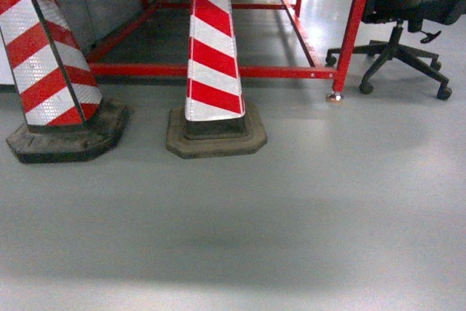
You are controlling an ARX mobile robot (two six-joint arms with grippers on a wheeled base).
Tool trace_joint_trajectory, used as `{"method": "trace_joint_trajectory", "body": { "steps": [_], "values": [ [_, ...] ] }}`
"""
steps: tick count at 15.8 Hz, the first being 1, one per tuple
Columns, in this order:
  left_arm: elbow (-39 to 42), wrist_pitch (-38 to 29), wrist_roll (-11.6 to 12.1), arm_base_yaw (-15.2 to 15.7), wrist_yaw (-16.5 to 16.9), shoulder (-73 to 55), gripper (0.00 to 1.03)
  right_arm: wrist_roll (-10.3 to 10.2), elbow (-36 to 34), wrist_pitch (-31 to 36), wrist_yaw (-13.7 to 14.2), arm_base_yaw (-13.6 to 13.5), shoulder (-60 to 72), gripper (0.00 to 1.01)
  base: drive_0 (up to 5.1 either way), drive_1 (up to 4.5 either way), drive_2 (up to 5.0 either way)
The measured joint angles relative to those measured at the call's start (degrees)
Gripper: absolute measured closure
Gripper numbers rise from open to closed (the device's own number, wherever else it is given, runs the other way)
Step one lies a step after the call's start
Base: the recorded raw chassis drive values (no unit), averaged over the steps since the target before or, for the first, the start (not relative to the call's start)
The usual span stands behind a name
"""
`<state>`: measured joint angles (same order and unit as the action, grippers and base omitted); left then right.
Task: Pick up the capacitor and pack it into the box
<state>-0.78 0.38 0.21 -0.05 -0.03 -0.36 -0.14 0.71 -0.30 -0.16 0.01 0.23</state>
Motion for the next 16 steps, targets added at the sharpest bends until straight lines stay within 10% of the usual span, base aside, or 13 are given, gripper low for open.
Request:
{"method": "trace_joint_trajectory", "body": {
  "steps": [16],
  "values": [
    [0.0,0.07,0.0,0.0,0.0,0.0,0.59,0.0,0.0,-0.04,0.13,0.0,0.0,0.03,0.0,4.0,-4.0]
  ]
}}
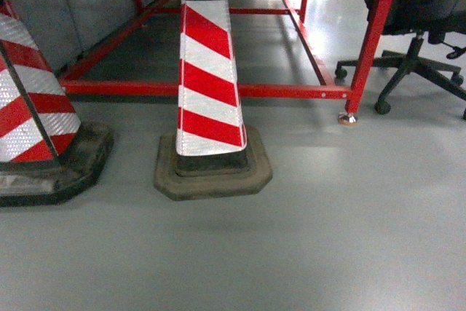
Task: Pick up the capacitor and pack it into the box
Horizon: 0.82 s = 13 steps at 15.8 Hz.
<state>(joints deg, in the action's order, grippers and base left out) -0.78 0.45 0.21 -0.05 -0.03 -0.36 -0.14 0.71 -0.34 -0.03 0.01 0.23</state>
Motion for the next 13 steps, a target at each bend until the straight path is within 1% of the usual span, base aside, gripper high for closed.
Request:
{"method": "trace_joint_trajectory", "body": {
  "steps": [13],
  "values": [
    [0.0,-0.02,0.0,0.0,-0.07,0.0,0.59,0.0,0.0,0.15,0.02,0.0,-0.02,0.03,0.0,3.99,-4.0]
  ]
}}
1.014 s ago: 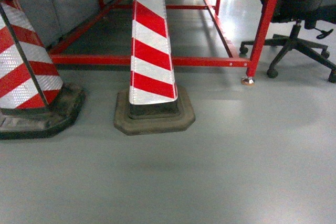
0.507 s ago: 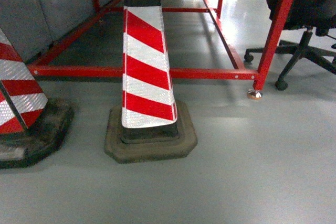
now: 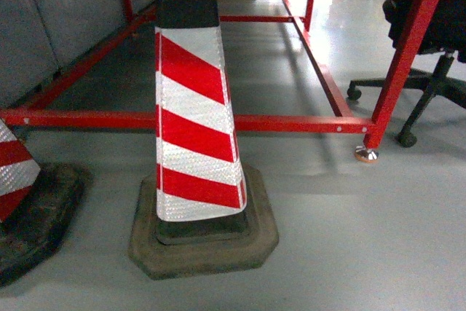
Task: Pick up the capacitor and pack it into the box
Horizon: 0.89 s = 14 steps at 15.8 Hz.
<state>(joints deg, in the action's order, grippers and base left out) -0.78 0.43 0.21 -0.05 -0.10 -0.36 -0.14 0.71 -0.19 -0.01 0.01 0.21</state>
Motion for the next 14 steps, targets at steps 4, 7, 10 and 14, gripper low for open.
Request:
{"method": "trace_joint_trajectory", "body": {
  "steps": [4,7,10,14],
  "values": [
    [0.0,-0.04,0.0,0.0,0.04,0.0,0.59,0.0,0.0,-0.11,0.02,0.0,0.04,0.03,-0.1,3.96,-4.1],
    [0.0,0.07,-0.02,0.0,0.0,0.0,0.59,-0.02,0.0,-0.15,0.07,0.0,0.02,0.03,-0.1,3.96,-4.1],
    [0.0,0.0,-0.04,0.0,0.09,0.0,0.59,0.02,0.0,-0.07,0.04,0.0,0.02,0.03,-0.1,3.96,-4.1],
    [0.0,-0.04,-0.02,0.0,0.11,0.0,0.59,-0.11,0.0,-0.11,0.11,0.0,0.02,0.03,-0.1,3.96,-4.1]
  ]
}}
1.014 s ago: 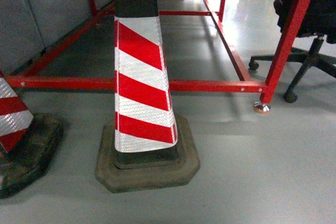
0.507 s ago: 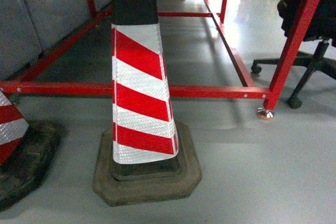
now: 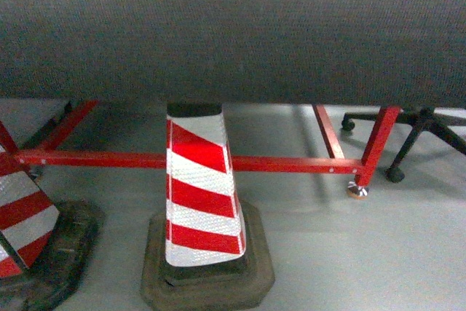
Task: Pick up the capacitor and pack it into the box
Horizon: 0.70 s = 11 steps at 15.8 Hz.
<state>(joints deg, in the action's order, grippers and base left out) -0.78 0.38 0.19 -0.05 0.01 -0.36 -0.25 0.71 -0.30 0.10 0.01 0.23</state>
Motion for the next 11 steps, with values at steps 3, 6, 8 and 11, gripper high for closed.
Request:
{"method": "trace_joint_trajectory", "body": {
  "steps": [3,6,8,11],
  "values": [
    [0.0,0.04,0.0,0.0,0.02,0.0,0.59,0.09,0.0,0.0,-0.02,0.0,0.0,0.03,-0.1,3.96,-4.1],
    [0.0,-0.04,-0.02,0.0,-0.07,0.0,0.59,0.17,0.0,-0.04,-0.11,0.0,0.0,0.03,0.0,1.32,-1.4],
    [0.0,0.0,0.02,0.0,0.02,0.0,0.59,0.04,0.0,-0.02,-0.04,0.0,0.0,0.03,0.0,0.0,0.0],
    [0.0,0.02,0.0,0.0,0.0,0.0,0.59,0.11,0.0,0.02,-0.07,0.0,0.0,0.03,0.0,0.0,0.0]
  ]
}}
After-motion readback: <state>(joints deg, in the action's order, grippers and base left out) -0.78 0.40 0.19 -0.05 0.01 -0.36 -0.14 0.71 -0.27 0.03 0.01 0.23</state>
